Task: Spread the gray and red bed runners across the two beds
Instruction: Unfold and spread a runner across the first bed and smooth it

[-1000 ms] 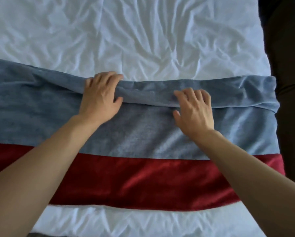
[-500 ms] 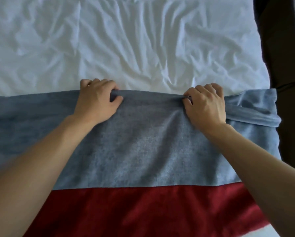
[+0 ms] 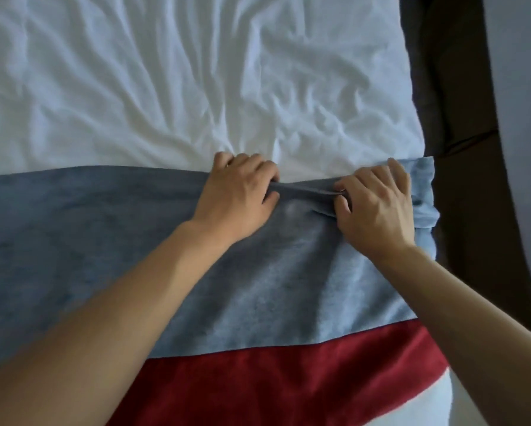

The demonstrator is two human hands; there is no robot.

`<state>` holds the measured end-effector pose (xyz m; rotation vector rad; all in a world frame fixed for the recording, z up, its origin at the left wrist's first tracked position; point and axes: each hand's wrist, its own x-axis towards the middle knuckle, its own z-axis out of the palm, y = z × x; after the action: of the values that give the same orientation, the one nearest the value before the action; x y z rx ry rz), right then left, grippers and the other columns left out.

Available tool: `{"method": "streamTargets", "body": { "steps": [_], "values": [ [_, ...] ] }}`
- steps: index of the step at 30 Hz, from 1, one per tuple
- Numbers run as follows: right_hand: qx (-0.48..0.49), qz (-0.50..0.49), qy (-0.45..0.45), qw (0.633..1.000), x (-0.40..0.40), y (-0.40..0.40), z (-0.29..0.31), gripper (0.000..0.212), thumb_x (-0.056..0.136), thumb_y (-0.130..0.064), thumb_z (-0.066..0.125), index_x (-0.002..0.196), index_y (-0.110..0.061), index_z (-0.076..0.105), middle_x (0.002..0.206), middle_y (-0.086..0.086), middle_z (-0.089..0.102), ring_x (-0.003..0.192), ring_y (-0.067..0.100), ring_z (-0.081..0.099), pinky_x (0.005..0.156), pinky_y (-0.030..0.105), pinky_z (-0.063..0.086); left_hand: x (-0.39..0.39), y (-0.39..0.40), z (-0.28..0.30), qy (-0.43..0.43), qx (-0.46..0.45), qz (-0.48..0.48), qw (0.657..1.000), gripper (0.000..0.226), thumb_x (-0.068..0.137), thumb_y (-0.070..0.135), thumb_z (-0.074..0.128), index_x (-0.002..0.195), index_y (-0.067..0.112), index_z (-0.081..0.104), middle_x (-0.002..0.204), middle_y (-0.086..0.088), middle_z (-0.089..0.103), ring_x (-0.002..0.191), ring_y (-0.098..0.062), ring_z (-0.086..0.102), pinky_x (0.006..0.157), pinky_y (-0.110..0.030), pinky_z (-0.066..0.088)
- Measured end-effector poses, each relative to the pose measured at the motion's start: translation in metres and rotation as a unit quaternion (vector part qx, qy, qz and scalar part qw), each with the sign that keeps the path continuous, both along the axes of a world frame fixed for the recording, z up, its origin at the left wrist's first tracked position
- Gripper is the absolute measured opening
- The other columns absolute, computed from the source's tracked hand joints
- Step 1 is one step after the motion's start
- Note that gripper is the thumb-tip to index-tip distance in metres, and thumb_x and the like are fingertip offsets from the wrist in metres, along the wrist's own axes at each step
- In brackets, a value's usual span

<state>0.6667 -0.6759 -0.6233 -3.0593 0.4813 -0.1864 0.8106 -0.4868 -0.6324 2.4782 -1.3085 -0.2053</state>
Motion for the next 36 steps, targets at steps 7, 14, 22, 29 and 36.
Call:
{"method": "streamTargets", "body": {
  "steps": [7,14,22,29,36],
  "values": [
    [0.013,-0.043,0.035,0.998,-0.048,-0.085,0.006,0.021,0.087,-0.034,0.064,0.088,-0.015,0.073,0.085,0.005,0.070,0.095,0.029,0.060,0.115,0.052,0.029,-0.026,-0.057,0.004,0.013,0.010,0.046,0.999,0.009,0.081,0.015,0.057,0.086,0.021,0.062,0.084,0.005,0.061,0.080,-0.022,0.055,0.079,-0.035,0.027],
    [0.068,0.003,0.000,0.998,-0.073,-0.114,-0.002,0.011,0.087,-0.026,0.071,0.086,-0.015,0.069,0.085,0.002,0.069,0.095,0.028,0.062,0.118,0.052,0.025,-0.068,-0.128,0.008,0.018,-0.016,-0.005,1.000,0.005,0.087,0.025,0.063,0.084,0.021,0.061,0.079,0.008,0.061,0.076,-0.019,0.056,0.079,-0.034,0.028],
    [0.096,-0.022,-0.016,0.995,-0.041,-0.149,-0.020,0.015,0.090,-0.027,0.066,0.092,-0.013,0.071,0.086,0.001,0.070,0.097,0.026,0.061,0.120,0.045,0.018,-0.062,-0.160,0.002,0.016,-0.009,0.035,0.999,0.010,0.093,0.025,0.060,0.089,0.016,0.061,0.077,0.006,0.065,0.071,-0.018,0.058,0.079,-0.033,0.032],
    [0.114,-0.039,-0.011,0.993,-0.050,-0.170,-0.037,0.015,0.092,-0.028,0.064,0.090,-0.013,0.069,0.084,-0.001,0.070,0.094,0.025,0.060,0.121,0.048,0.018,-0.054,-0.187,0.000,0.012,-0.027,0.038,0.999,0.023,0.097,0.033,0.053,0.085,0.014,0.059,0.071,0.005,0.062,0.062,-0.018,0.055,0.075,-0.034,0.038],
    [0.126,-0.089,-0.013,0.988,-0.058,-0.181,-0.058,0.026,0.096,-0.038,0.058,0.084,-0.016,0.064,0.082,-0.001,0.066,0.094,0.026,0.059,0.119,0.045,0.020,-0.052,-0.205,-0.013,0.010,-0.004,0.002,1.000,0.028,0.093,0.042,0.060,0.088,0.015,0.055,0.070,0.002,0.063,0.065,-0.026,0.056,0.064,-0.030,0.034]
  ]
}}
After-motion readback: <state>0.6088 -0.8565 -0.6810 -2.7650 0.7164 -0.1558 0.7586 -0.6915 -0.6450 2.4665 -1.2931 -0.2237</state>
